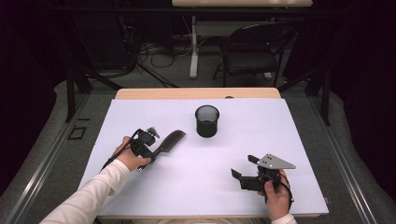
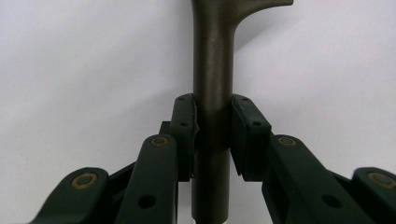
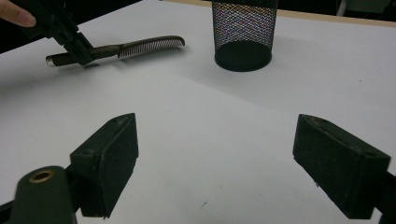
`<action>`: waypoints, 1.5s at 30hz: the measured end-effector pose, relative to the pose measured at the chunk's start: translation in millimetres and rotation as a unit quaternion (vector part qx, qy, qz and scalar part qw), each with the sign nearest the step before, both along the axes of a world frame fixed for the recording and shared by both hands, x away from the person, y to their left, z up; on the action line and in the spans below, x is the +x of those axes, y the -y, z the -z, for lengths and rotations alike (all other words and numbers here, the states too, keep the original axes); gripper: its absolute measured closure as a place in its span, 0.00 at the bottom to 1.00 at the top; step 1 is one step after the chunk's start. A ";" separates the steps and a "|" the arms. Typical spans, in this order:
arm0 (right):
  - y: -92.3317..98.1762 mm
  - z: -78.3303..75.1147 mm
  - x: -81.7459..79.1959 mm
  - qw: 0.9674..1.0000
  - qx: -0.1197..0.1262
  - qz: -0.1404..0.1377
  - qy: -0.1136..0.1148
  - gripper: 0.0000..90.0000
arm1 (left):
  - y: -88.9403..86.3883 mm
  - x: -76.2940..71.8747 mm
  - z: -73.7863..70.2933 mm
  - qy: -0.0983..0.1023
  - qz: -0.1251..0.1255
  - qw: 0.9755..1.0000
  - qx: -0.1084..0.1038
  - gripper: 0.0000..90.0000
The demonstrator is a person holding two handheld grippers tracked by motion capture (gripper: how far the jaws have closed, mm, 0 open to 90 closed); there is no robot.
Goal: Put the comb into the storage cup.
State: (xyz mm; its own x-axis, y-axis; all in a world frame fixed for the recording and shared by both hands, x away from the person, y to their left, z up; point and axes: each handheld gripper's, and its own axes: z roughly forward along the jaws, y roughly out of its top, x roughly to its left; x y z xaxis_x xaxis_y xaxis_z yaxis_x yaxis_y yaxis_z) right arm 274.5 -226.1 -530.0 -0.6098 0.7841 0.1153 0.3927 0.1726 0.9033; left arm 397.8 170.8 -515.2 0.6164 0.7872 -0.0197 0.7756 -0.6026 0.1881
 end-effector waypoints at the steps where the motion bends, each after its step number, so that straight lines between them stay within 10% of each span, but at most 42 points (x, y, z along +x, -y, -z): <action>1: 0.0 0.0 0.0 1.000 0.000 0.000 0.000 0.16 | -0.7 0.3 -1.0 0.002 -0.002 1.000 -0.003 0.81; 18: 0.0 0.3 0.4 1.000 -0.003 0.000 -0.003 0.16 | -6.7 1.5 -15.0 0.060 -0.040 0.996 -0.049 0.81; 45: -0.1 1.2 0.6 1.000 -0.002 0.000 -0.003 0.16 | -0.1 -9.3 -46.1 0.155 -0.055 0.975 -0.148 0.81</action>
